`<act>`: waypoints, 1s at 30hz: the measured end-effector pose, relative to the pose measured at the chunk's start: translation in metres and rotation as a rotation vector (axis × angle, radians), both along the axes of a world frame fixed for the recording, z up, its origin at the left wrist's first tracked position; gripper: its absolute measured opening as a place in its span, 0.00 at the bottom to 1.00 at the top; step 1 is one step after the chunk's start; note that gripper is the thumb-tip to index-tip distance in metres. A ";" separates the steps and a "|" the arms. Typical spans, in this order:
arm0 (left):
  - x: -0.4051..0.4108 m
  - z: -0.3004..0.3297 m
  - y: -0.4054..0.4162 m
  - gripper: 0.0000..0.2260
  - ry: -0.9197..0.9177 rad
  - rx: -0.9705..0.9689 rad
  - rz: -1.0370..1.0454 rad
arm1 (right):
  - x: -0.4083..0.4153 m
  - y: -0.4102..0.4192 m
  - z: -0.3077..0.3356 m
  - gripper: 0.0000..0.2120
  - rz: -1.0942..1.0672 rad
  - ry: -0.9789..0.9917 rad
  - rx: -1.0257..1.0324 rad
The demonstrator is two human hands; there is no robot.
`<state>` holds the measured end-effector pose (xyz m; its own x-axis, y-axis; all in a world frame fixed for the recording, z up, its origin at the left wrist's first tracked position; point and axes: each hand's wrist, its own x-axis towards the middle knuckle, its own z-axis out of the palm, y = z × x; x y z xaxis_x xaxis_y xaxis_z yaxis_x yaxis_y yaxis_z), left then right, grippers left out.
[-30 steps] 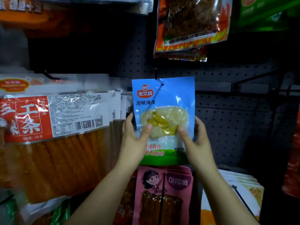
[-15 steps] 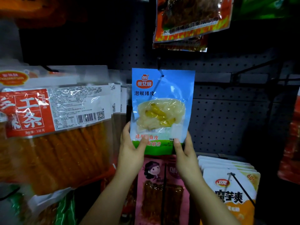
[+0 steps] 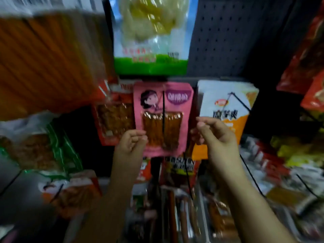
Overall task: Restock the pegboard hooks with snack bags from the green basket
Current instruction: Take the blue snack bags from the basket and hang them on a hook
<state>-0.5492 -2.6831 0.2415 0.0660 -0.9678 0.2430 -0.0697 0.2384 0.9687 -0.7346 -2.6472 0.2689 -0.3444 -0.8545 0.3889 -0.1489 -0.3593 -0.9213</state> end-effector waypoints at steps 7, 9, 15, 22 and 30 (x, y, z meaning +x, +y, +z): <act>-0.060 -0.087 0.075 0.06 -0.158 0.180 -0.289 | -0.052 0.107 -0.092 0.09 -0.113 0.029 0.251; -0.088 -0.110 0.097 0.10 -0.157 0.200 -0.358 | -0.073 0.135 -0.121 0.10 -0.171 0.015 0.323; -0.192 -0.225 0.182 0.13 -0.141 0.417 -0.532 | -0.158 0.231 -0.243 0.13 -0.306 -0.038 0.647; -0.274 -0.446 0.258 0.12 -0.289 0.711 -0.585 | -0.254 0.326 -0.453 0.06 -0.353 0.021 1.123; -0.328 -0.722 0.254 0.05 -0.477 1.054 -0.565 | -0.296 0.328 -0.714 0.14 -0.086 0.246 1.470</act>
<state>-0.8767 -2.4295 -0.4808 -0.2952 -0.5710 -0.7661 -0.6004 -0.5129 0.6136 -1.0304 -2.3197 -0.4450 -0.4684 -0.5049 -0.7250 -0.3222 0.8617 -0.3920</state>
